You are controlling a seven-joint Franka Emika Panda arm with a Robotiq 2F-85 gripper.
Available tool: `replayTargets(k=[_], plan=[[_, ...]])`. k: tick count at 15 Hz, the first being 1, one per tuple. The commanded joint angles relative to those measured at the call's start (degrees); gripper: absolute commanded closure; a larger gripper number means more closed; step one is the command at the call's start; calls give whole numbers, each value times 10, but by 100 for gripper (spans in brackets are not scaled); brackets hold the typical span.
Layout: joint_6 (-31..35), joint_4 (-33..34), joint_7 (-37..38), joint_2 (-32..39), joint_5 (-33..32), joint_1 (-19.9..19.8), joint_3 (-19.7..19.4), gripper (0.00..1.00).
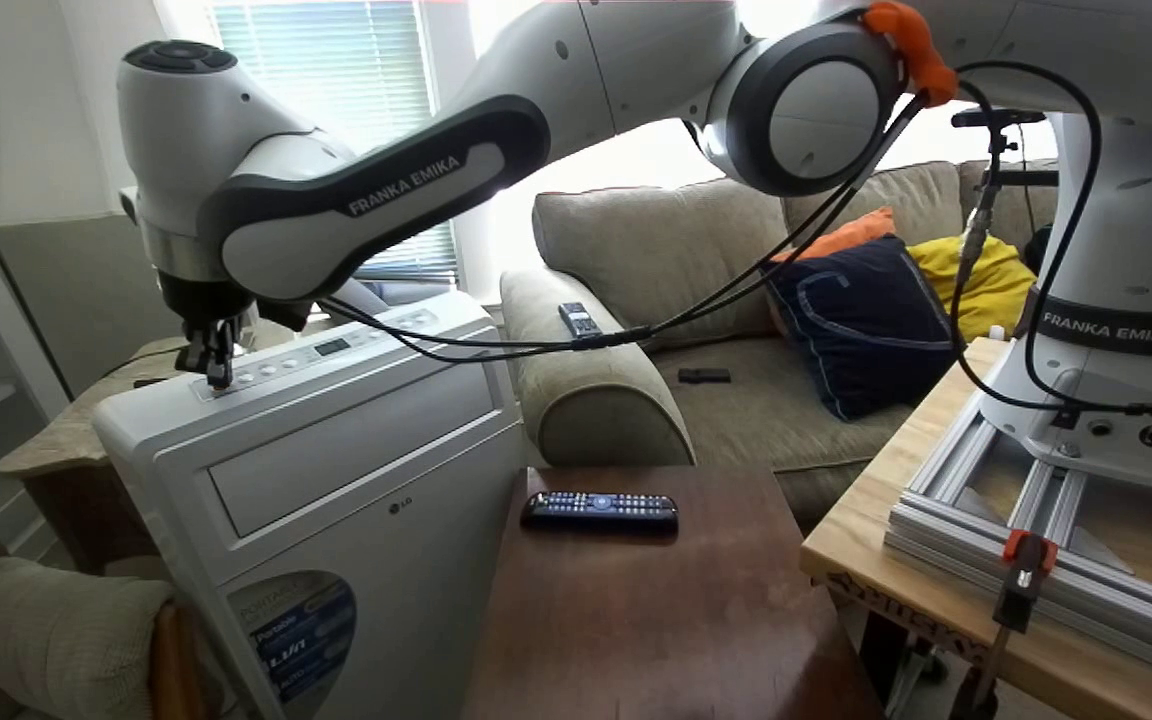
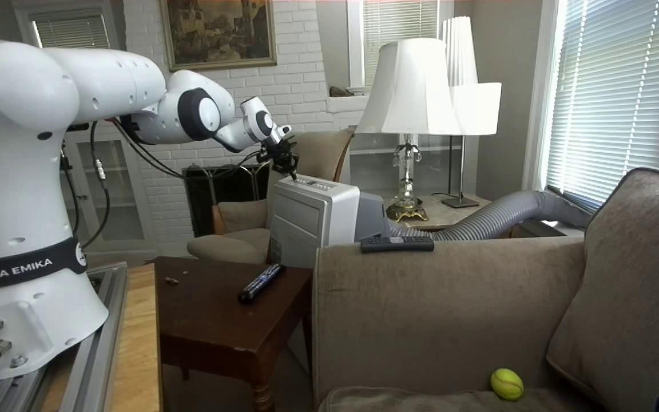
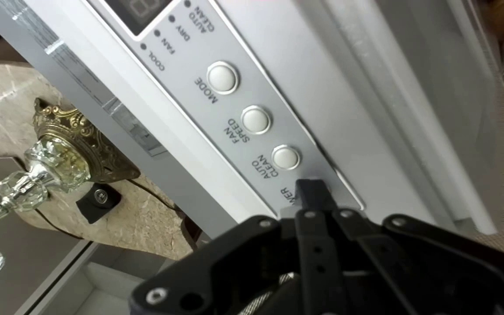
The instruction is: Press the red button of the portable aircon
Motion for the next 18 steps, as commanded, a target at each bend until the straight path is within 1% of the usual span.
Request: replayTargets(k=[1, 5, 10, 11, 12, 13, 14, 16, 17, 18], plan=[[-20, 6, -12, 10, 19, 3, -12, 100], [-36, 0, -14, 10, 21, 2, -12, 100], [-6, 13, -19, 2, 22, 3, -8, 100], [-9, 15, -9, -5, 20, 5, -12, 100], [-12, 3, -3, -21, 22, 6, -12, 100], [-24, 5, -10, -34, 34, 4, -1, 100], [-34, 8, -13, -45, 40, 3, 2, 100], [-71, 6, -36, -86, 64, -1, 18, 100], [-106, 1, -51, -110, 78, -4, 28, 100], [-146, -2, -52, -132, 82, -5, 26, 100]])
